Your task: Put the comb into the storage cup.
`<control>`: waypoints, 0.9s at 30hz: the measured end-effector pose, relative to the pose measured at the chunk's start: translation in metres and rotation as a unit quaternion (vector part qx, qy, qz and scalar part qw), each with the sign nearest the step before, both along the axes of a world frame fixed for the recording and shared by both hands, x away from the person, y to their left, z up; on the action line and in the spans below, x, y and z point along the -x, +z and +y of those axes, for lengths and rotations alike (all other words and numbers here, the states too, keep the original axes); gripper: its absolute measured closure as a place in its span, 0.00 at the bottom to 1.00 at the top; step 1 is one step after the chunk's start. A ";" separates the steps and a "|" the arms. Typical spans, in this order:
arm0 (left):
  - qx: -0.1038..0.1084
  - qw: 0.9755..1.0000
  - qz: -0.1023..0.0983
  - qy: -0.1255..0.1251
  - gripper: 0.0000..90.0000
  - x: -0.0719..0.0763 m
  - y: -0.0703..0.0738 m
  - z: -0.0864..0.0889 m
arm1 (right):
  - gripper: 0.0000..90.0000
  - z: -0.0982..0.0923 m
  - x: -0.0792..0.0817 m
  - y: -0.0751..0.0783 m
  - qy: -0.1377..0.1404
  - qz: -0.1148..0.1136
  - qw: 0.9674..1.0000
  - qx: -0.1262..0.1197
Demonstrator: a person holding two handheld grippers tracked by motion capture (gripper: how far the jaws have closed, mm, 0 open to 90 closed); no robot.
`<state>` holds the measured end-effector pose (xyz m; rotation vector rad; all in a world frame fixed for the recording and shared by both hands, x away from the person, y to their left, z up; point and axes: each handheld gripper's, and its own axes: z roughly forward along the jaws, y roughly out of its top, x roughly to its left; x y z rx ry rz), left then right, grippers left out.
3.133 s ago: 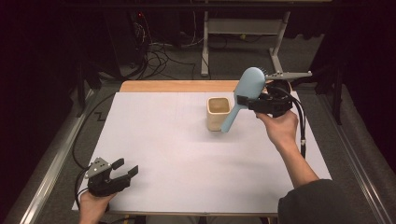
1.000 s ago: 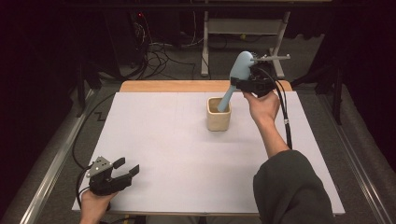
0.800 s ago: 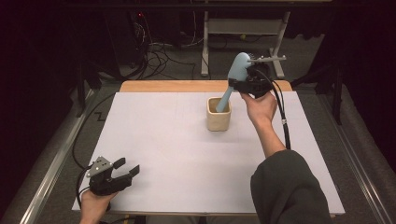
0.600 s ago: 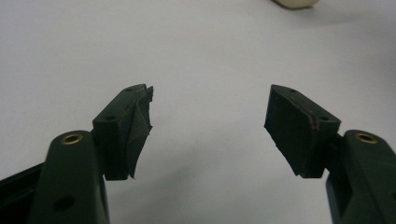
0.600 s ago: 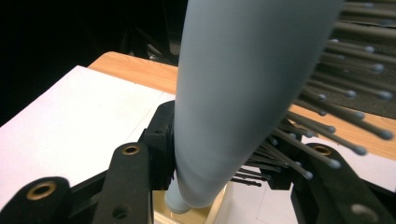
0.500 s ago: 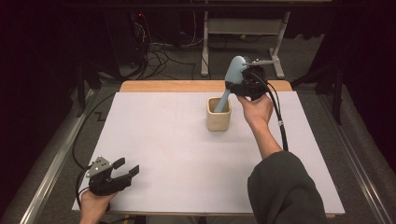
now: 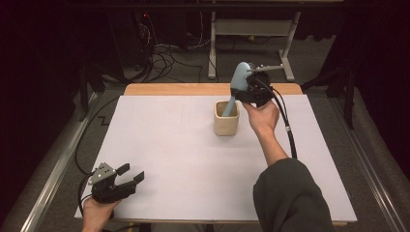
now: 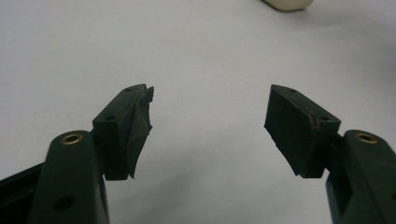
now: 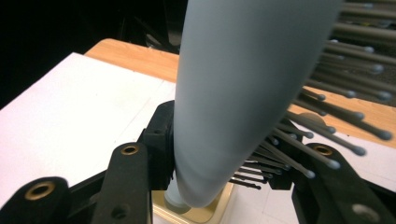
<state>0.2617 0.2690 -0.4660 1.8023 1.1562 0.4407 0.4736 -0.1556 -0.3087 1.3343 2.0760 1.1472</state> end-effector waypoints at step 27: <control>0.000 1.000 -0.002 0.001 0.35 0.000 0.000 0.000 | 0.60 0.000 -0.002 -0.025 -0.002 0.015 1.000 0.004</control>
